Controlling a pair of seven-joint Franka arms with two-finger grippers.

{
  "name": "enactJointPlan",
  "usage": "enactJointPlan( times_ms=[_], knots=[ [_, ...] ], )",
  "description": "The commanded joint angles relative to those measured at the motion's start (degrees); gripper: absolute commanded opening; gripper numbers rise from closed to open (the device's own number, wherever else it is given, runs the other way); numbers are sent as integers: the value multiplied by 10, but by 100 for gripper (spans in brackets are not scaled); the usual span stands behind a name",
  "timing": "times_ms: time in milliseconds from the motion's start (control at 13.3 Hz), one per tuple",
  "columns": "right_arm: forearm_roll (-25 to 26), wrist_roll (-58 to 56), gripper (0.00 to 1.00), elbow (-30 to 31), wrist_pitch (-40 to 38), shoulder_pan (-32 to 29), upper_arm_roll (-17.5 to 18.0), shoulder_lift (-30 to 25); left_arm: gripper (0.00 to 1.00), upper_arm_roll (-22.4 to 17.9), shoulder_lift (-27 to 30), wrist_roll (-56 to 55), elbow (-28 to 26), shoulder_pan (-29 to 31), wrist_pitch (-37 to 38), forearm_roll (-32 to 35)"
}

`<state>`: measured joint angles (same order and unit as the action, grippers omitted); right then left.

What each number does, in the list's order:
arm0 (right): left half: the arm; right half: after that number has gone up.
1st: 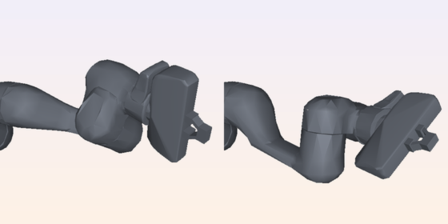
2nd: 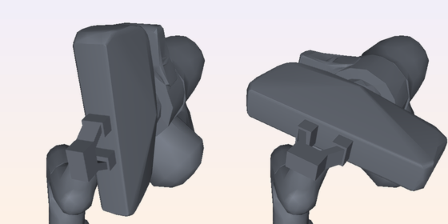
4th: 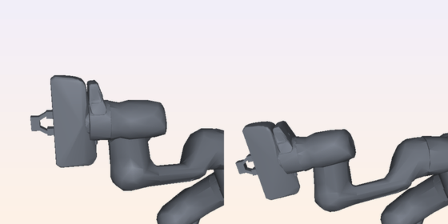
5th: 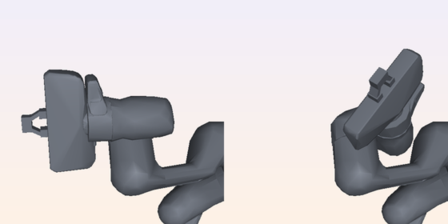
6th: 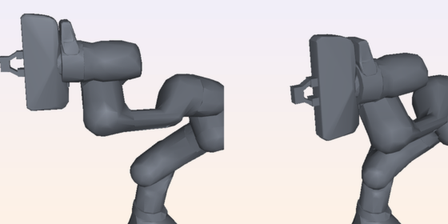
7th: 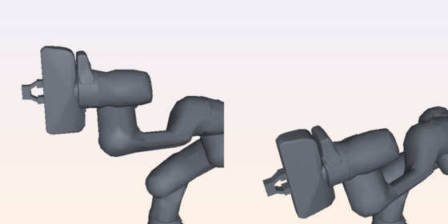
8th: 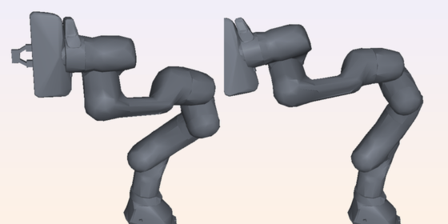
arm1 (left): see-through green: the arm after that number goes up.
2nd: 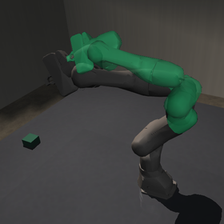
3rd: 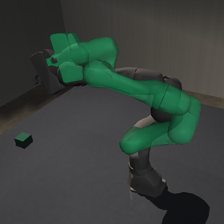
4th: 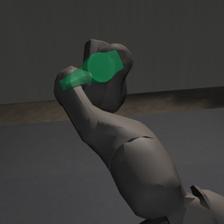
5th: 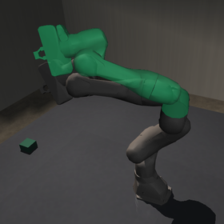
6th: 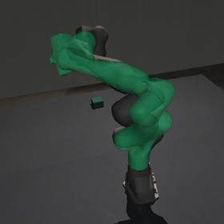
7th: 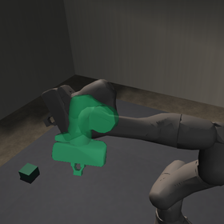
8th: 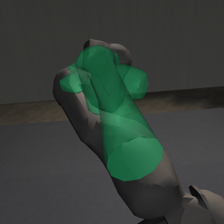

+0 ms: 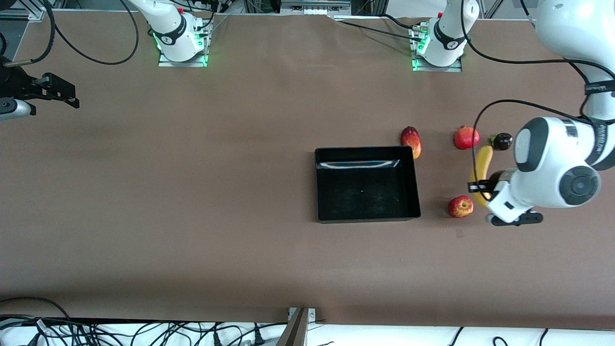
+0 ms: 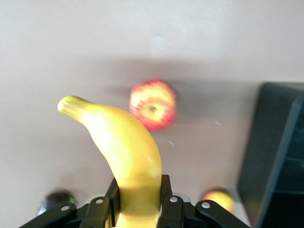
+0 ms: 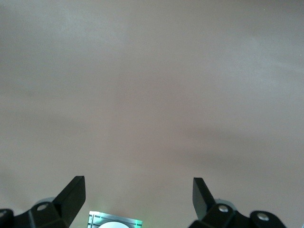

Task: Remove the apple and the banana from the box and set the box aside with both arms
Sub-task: 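Lift the banana out of the tray toward the apple with the left gripper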

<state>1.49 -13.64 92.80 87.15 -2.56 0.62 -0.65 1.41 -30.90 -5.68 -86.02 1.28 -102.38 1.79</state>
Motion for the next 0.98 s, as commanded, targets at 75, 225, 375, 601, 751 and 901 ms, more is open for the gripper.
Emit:
enactJointPlan(
  times_ms=[75,225,375,601,751,901],
  knots=[
    [-11,3,100,-4,-8,-3,3,-4,0,3,-34,37,-1,24,-72,21],
    [-11,2,100,-4,-8,-3,3,-4,0,3,-50,49,-2,42,-108,44],
    [-11,3,100,-4,-8,-3,3,-4,0,3,-80,62,-3,57,-151,52],
    [-11,2,100,-4,-8,-3,3,-4,0,-10,-109,63,-5,60,-173,52],
    [-11,3,100,-4,-8,-3,3,-4,0,-18,-122,62,-10,68,-199,73],
    [-11,3,100,-4,-8,-3,3,-3,0,-18,-135,61,-11,70,-221,76]
  ],
)
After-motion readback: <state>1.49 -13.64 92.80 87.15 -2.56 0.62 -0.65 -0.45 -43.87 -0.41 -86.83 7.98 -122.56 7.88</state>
